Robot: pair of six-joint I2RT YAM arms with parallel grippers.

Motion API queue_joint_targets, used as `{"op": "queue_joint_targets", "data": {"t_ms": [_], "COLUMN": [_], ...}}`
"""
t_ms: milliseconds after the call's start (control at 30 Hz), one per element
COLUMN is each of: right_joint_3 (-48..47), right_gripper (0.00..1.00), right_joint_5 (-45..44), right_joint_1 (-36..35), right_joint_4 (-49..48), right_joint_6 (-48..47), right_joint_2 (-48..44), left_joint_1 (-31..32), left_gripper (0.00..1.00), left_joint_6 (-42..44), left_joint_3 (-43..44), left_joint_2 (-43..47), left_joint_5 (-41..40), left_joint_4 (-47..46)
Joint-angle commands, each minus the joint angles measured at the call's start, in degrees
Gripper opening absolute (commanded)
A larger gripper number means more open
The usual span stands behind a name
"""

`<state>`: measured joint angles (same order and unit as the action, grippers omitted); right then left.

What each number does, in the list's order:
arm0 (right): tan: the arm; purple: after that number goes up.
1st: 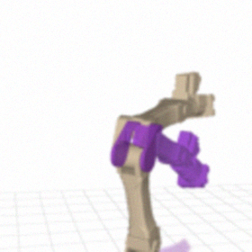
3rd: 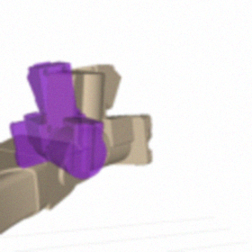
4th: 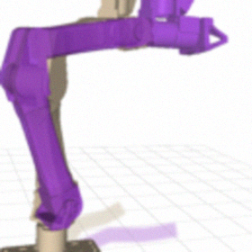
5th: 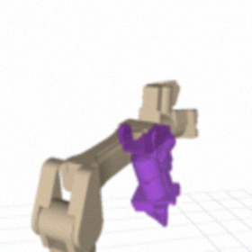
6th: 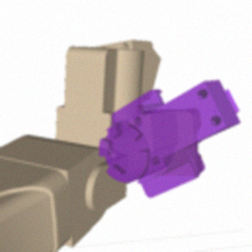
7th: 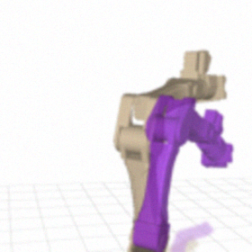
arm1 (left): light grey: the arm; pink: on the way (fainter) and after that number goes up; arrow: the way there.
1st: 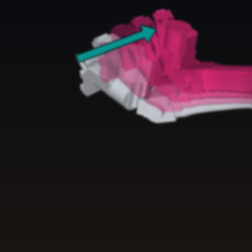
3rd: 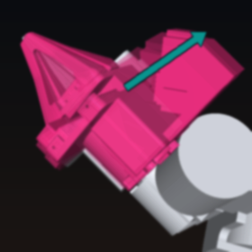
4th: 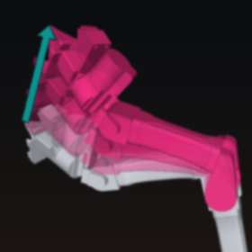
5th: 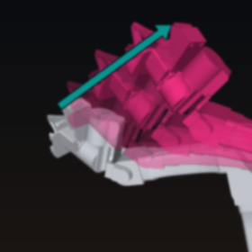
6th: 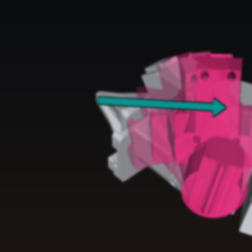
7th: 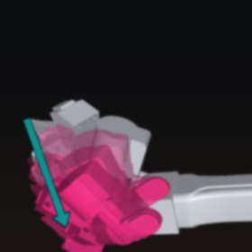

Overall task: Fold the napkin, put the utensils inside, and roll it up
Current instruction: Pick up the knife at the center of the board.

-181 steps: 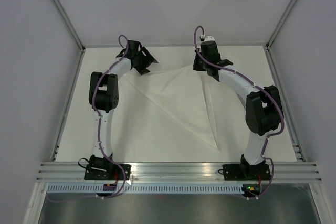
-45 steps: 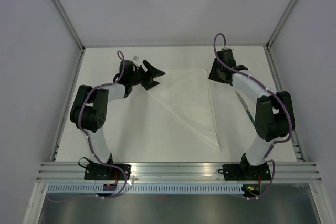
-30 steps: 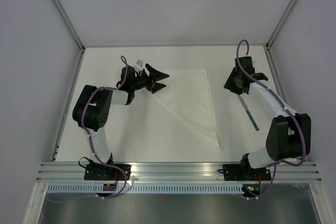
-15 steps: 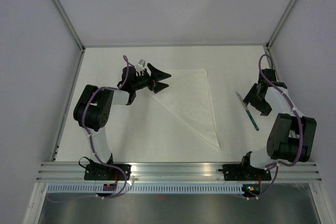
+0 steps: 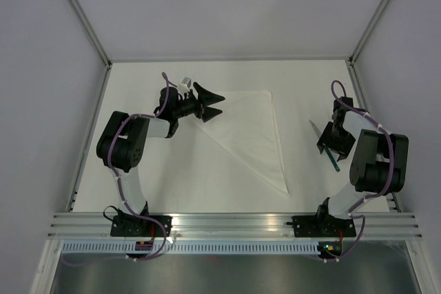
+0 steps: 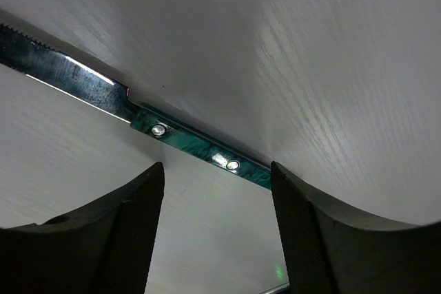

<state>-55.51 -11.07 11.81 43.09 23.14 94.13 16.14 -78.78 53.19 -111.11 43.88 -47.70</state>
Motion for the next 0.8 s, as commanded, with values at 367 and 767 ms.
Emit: {"op": "queue_joint_targets", "data": {"t_ms": [367,767], "right_joint_3": [-3.6,-6.8], "right_gripper": [0.51,0.34], "right_joint_5": [-1.8,0.7], "right_joint_1": [-3.8,-5.5], "right_joint_4": [-1.7,-4.0], "right_joint_6": [-0.2,-1.0], "right_joint_2": [7.8,13.2], "left_joint_1": [0.2,0.2], "left_gripper": [0.82,0.82], "left_joint_6": [-2.5,-2.1], "left_joint_3": [1.0,1.7], "left_joint_2": [-1.0,-1.8], "left_joint_5": [1.6,1.8], "left_joint_4": [-5.8,-5.3]}}
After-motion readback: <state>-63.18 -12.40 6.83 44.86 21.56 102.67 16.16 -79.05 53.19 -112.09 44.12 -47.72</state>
